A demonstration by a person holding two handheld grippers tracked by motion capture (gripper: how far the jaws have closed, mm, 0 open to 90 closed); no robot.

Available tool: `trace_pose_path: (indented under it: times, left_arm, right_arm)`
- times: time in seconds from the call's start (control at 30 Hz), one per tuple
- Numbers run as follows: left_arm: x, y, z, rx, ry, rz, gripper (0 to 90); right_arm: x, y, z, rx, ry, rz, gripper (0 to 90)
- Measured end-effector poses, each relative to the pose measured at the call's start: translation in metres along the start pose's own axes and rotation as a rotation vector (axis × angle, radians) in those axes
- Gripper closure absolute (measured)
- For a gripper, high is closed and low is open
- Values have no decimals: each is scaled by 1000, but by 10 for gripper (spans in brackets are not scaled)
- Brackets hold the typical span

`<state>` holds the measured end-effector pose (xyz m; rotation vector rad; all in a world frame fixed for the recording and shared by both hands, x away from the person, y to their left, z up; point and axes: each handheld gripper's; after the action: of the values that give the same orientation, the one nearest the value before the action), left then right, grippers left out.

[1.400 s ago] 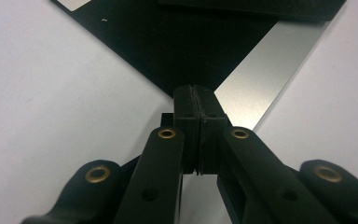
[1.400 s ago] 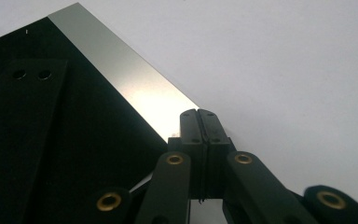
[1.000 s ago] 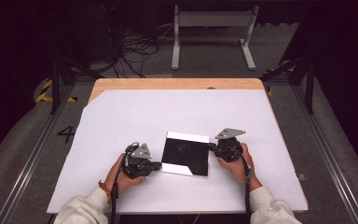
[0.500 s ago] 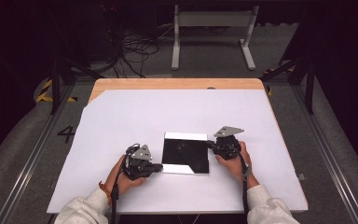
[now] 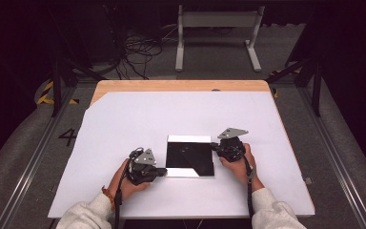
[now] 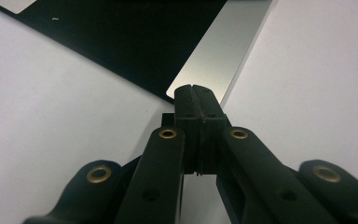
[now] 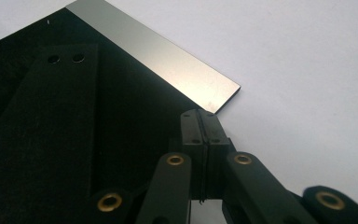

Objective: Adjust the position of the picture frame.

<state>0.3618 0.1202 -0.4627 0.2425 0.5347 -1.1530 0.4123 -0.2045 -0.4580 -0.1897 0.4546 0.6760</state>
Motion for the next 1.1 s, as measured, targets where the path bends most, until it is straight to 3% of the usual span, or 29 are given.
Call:
trace_pose_path:
  times: [0.1,0.37,0.6,0.93,1.07,1.1]
  left_arm:
    - [0,-2,2,33,15,14,882]
    - [-1,1,0,5,-4,-1,843]
    - [-4,-2,1,33,-3,1,790]
    - [-25,-6,0,69,-46,65,704]
    - [-33,-9,-2,91,-55,96,633]
    - [-39,-9,-3,88,-60,120,615]
  right_arm:
    - [0,1,0,-6,-2,-5,900]
    - [-5,4,-1,-33,8,14,876]
    - [-13,8,-3,-52,15,44,861]
    - [-35,14,1,-64,4,97,841]
    - [-51,15,-1,-65,-5,122,828]
    - [-57,14,-3,-52,-11,127,828]
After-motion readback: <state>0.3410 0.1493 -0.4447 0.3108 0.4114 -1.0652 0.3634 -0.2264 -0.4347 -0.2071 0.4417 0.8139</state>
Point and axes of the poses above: each handheld gripper's, and its own axes: x roughly forward along the jaws, z roughly out of its top, y roughly to its left, and after that the axes turned 14 degrees about -y, right-handed
